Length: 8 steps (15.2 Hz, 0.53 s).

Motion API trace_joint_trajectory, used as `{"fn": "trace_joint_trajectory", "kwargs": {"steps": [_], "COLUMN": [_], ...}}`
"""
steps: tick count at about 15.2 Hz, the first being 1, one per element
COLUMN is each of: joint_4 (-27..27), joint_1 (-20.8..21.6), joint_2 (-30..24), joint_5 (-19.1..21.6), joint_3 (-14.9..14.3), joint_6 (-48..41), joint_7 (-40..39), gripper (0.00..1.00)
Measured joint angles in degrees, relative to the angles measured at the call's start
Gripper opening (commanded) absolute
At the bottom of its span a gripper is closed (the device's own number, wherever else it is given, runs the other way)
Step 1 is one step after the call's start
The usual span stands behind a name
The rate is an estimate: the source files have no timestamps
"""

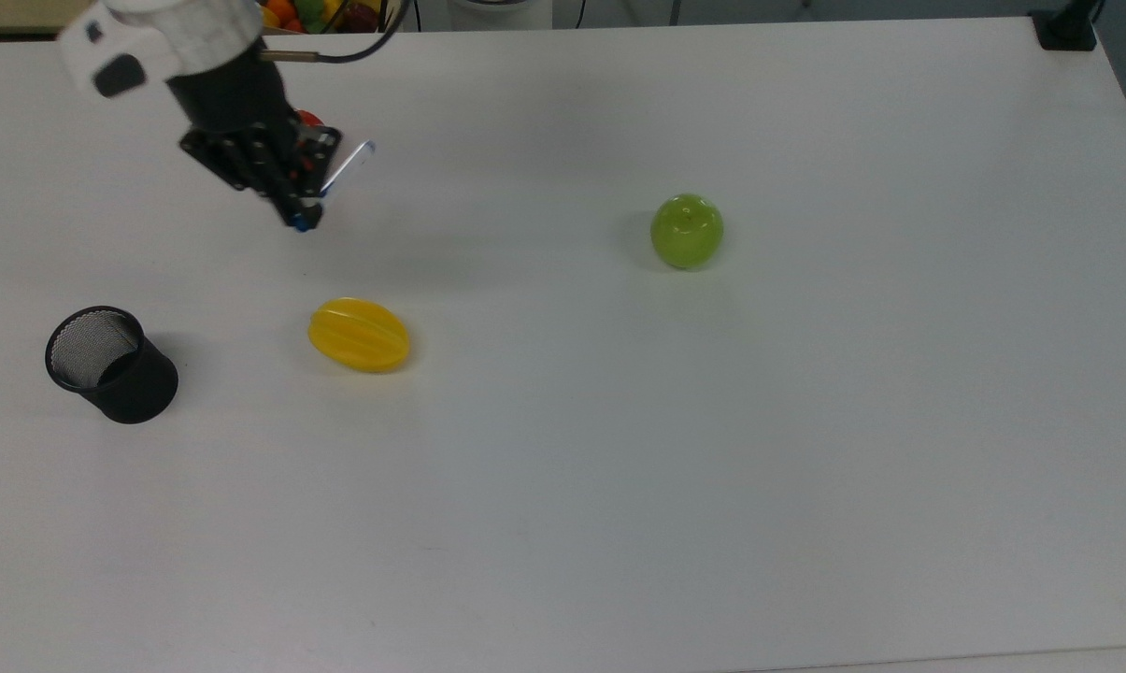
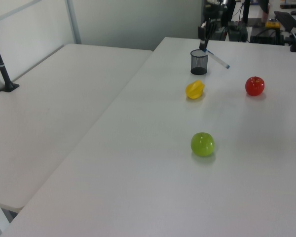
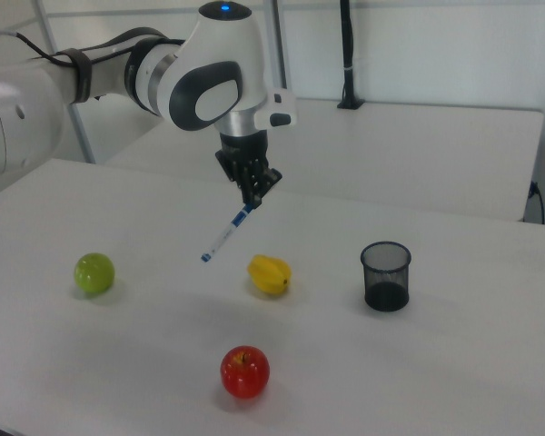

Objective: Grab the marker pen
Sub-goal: 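Carry the marker away from the cup and lower it to the table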

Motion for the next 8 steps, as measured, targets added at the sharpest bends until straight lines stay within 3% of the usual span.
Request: {"fn": "trace_joint_trajectory", "kwargs": {"steps": [4, 8], "joint_4": [-1.8, -4.0], "joint_1": [1.0, 2.5], "joint_2": [0.1, 0.1], "joint_5": [1.7, 1.7], "joint_3": [0.3, 0.3], "joint_6": [-9.0, -12.5], "joint_7": [-3.5, -5.4], "gripper": [0.03, 0.03]}}
